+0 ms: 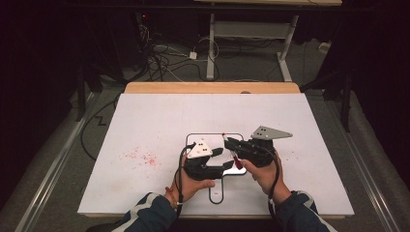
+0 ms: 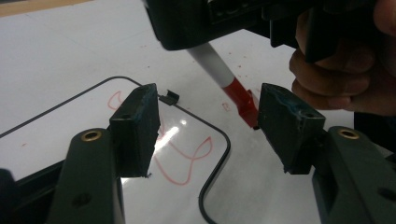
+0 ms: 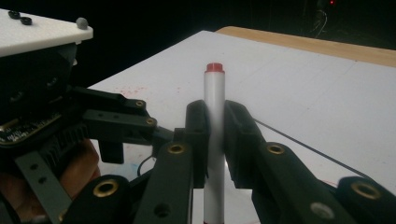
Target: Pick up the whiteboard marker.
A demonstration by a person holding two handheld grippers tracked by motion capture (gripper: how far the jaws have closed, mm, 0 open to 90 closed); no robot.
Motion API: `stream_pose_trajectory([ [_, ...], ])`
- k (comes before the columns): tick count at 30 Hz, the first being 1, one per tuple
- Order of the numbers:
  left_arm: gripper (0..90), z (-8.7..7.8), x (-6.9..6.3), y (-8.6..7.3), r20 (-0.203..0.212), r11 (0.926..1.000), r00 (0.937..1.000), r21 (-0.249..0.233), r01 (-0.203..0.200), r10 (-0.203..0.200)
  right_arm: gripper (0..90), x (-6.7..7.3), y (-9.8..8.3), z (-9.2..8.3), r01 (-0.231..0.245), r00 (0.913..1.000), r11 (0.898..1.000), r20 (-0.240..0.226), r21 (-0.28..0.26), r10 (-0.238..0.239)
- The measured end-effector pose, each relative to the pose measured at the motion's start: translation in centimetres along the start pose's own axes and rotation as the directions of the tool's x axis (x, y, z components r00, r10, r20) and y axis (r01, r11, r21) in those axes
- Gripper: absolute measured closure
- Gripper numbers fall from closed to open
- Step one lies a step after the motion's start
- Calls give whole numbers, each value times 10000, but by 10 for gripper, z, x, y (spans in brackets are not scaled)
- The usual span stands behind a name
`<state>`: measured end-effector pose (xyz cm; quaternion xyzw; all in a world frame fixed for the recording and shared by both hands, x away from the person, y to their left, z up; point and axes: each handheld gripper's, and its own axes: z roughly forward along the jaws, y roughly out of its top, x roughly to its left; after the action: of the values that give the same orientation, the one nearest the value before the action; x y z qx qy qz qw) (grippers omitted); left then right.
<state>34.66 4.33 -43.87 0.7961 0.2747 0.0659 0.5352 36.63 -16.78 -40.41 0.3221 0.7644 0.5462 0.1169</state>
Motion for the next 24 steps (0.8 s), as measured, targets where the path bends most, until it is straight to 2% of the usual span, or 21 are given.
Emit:
stream_pose_trajectory([
  [5, 428, 7, -1, 4, 100, 9993, 9994, -157, 342, -340, 815, 6, -2, 2, 72, 9999, 9998, -140, -186, -75],
  [8, 508, 9, -1, 4, 106, 9990, 9993, -253, 370, -368, 815, 9, -3, 2, 144, 9998, 9994, -140, -301, -148],
  [16, 683, 6, 0, 4, 170, 9998, 9999, -182, 22, -19, 815, 8, -4, -2, 269, 9996, 9991, 9, -317, -269],
  [18, 699, 6, 0, 4, 154, 9999, 9999, -152, 27, -24, 815, 8, -5, -2, 176, 9998, 9994, -33, -284, -177],
  [19, 720, 5, 2, 3, 19, 9999, 10000, -145, 0, 0, 814, 8, -4, -3, 185, 9998, 9994, -23, -304, -186],
  [24, 778, 5, 6, 2, 21, 10000, 10000, -58, 44, -44, 810, 7, -4, -6, 286, 9996, 9993, -66, -253, -288],
])
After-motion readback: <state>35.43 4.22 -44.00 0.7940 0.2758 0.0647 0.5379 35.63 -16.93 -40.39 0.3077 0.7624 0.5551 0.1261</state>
